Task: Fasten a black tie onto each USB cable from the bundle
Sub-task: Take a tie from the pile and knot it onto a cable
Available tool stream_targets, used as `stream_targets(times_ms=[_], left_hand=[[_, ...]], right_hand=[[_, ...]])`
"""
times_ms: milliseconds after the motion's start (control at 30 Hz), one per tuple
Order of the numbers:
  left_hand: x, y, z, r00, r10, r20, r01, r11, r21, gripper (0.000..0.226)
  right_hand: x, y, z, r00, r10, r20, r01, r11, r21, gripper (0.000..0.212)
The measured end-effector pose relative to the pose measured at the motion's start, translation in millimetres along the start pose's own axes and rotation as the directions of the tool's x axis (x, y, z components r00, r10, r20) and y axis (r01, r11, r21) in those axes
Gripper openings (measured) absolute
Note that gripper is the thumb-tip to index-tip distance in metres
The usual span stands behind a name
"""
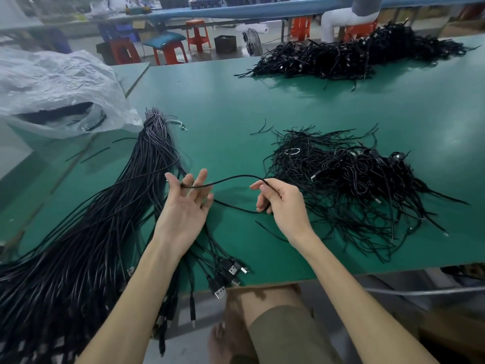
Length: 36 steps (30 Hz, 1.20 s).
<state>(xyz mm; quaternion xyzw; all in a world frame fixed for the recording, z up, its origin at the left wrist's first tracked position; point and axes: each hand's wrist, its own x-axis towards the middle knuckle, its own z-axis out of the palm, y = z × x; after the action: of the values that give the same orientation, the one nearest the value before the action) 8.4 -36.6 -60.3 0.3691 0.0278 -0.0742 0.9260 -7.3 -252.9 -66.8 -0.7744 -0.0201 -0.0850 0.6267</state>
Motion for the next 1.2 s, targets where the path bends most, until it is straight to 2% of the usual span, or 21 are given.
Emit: stream_targets(times_ms=[133, 200, 300, 367, 433, 533, 600, 700, 733, 800, 867, 933, 1000, 1033, 1133, 1200], left_hand=[[-1, 3, 1, 0.99, 0.024, 0.139, 0.012, 0.967, -0.254, 0.051], [-4, 5, 0, 0.969, -0.007, 0.247, 0.069, 0.968, -0.241, 0.053], [-6, 5, 1, 0.96, -0.055, 0.275, 0.065, 0.998, -0.026, 0.056], [-9, -4, 9, 0.965, -0.058, 0.256, -0.013, 0.964, 0.266, 0.056], [-14, -16, 18, 0.965, -0.04, 0.261, -0.123, 0.806, 0.579, 0.055], [-20, -28, 24, 0.952, 0.005, 0.305, -0.255, 0.563, 0.786, 0.053], [-23, -31, 28, 0.929, -0.001, 0.369, -0.344, 0.36, 0.867, 0.049], [-21, -39, 32, 0.897, -0.008, 0.442, -0.442, -0.02, 0.897, 0.035], [-19, -41, 32, 0.886, 0.014, 0.464, -0.46, -0.098, 0.882, 0.029], [-17, -44, 31, 0.874, 0.08, 0.479, -0.461, -0.174, 0.87, 0.016], [-17, -44, 30, 0.873, 0.147, 0.465, -0.435, -0.199, 0.878, 0.017], [-18, -44, 29, 0.879, 0.202, 0.433, -0.394, -0.205, 0.896, 0.032], [-16, -44, 28, 0.886, 0.191, 0.423, -0.38, -0.223, 0.898, 0.041], [-16, -43, 29, 0.894, 0.175, 0.412, -0.379, -0.191, 0.905, 0.045], [-18, -41, 32, 0.92, 0.146, 0.363, -0.367, 0.005, 0.93, 0.058], [-16, -39, 31, 0.926, 0.124, 0.356, -0.365, 0.059, 0.929, 0.057]], right_hand=[[1, 2, 1, 1.0, -0.001, 0.014, 0.001, 1.0, 0.002, 0.024], [1, 3, 1, 1.0, -0.012, 0.029, 0.011, 1.0, 0.013, 0.023], [2, 4, 1, 0.998, -0.029, 0.05, 0.028, 0.999, 0.02, 0.023], [3, 4, 0, 0.999, -0.019, 0.029, 0.019, 0.999, 0.028, 0.024], [3, 5, -1, 1.0, -0.017, 0.02, 0.016, 1.0, 0.02, 0.025], [1, 5, 1, 0.999, -0.03, 0.02, 0.03, 1.0, 0.011, 0.037], [1, 2, 1, 0.999, -0.033, 0.001, 0.033, 0.998, 0.058, 0.049], [0, 0, -1, 1.0, -0.009, -0.001, 0.009, 0.987, 0.163, 0.058], [0, 0, -1, 1.0, 0.003, 0.007, -0.005, 0.981, 0.195, 0.059], [-1, -1, -1, 0.999, 0.021, 0.03, -0.027, 0.972, 0.235, 0.06], [-1, 0, 0, 0.998, 0.007, 0.056, -0.02, 0.972, 0.233, 0.06], [-3, -1, 2, 0.995, -0.035, 0.096, 0.015, 0.979, 0.204, 0.06], [-5, -4, 5, 0.989, -0.067, 0.133, 0.043, 0.984, 0.172, 0.06], [-5, -4, 5, 0.987, -0.073, 0.146, 0.05, 0.986, 0.158, 0.06], [-7, -5, 5, 0.98, -0.078, 0.182, 0.049, 0.986, 0.161, 0.06], [-8, -5, 4, 0.975, -0.085, 0.205, 0.053, 0.986, 0.158, 0.061]])
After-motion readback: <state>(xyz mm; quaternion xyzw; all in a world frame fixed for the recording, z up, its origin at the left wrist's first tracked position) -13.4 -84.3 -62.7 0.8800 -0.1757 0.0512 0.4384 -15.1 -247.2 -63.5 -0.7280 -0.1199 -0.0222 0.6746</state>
